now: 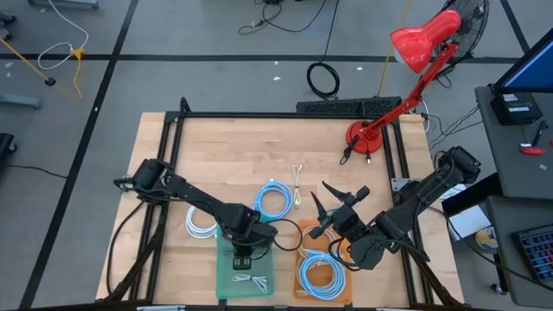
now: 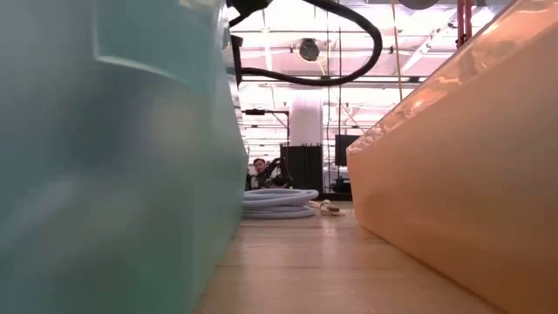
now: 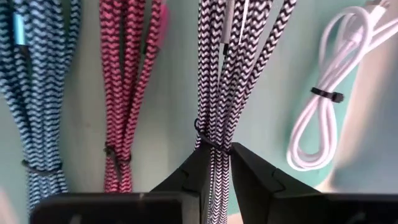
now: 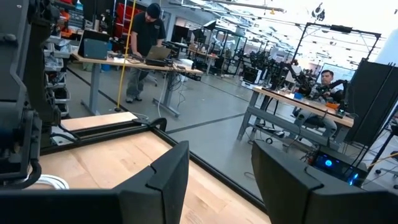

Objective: Pick & Place USB Port
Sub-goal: Put the black charger cable into the green bin, then put the blue video cable into the orange bin

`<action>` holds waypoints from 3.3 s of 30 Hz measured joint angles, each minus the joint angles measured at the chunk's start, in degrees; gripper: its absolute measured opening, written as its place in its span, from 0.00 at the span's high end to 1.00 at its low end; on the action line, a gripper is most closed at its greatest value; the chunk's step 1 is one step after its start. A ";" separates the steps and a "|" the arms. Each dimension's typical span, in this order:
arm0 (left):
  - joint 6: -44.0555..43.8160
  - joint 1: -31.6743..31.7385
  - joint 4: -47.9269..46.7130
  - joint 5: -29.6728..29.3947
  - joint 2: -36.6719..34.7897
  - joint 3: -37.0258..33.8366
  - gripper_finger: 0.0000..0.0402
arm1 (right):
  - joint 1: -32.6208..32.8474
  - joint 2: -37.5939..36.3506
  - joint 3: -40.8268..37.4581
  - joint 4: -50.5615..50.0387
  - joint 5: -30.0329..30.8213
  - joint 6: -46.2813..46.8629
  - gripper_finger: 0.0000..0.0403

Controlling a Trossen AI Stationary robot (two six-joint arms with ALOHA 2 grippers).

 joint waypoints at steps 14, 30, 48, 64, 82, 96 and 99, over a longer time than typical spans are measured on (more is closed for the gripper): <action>-3.54 -0.31 -3.89 -6.93 -3.55 0.49 0.82 | 0.00 0.00 -0.02 0.00 -0.02 0.00 0.59; -7.77 -8.16 -8.07 -28.41 -20.35 4.28 0.82 | 0.00 0.00 -0.04 0.15 -0.02 0.00 0.59; -21.21 -27.61 -14.71 -76.74 -24.35 2.00 0.82 | -10.04 0.43 -2.07 3.94 -26.31 3.51 0.59; -52.49 -28.72 -39.49 -86.96 -32.21 -12.24 0.82 | -21.84 0.87 -11.73 26.06 -61.71 3.35 0.59; -65.72 -25.58 -37.89 -89.17 -55.25 -33.71 0.82 | -20.17 14.72 7.40 15.27 -75.20 -3.07 0.59; -56.83 -23.72 -25.68 -85.28 -55.04 -33.73 0.82 | -16.51 26.01 29.08 -13.31 -64.86 -5.47 0.59; -49.68 -23.83 -20.97 -84.78 -55.06 -33.73 0.82 | -15.30 24.12 29.11 -21.04 -57.49 -1.03 0.59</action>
